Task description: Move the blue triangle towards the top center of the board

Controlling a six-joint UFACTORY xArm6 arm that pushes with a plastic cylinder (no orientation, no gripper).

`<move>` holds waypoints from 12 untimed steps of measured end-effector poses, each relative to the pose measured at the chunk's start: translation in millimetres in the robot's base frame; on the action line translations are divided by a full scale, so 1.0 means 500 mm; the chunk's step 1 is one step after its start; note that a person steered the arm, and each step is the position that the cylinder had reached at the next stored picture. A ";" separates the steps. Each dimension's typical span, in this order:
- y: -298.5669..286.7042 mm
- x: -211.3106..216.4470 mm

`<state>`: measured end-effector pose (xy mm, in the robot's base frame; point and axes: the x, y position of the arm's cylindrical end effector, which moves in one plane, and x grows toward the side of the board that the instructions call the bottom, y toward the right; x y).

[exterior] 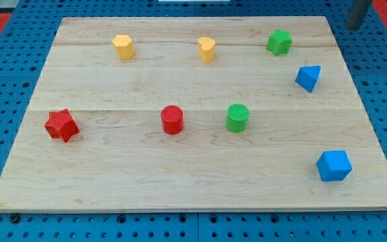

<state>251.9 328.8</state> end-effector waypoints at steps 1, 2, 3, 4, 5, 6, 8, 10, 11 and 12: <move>-0.010 0.192; -0.086 0.258; -0.143 0.257; -0.143 0.255; -0.142 0.255; -0.151 0.255; -0.347 0.241; -0.595 0.202; -0.640 0.178; -0.593 0.167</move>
<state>335.2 32.1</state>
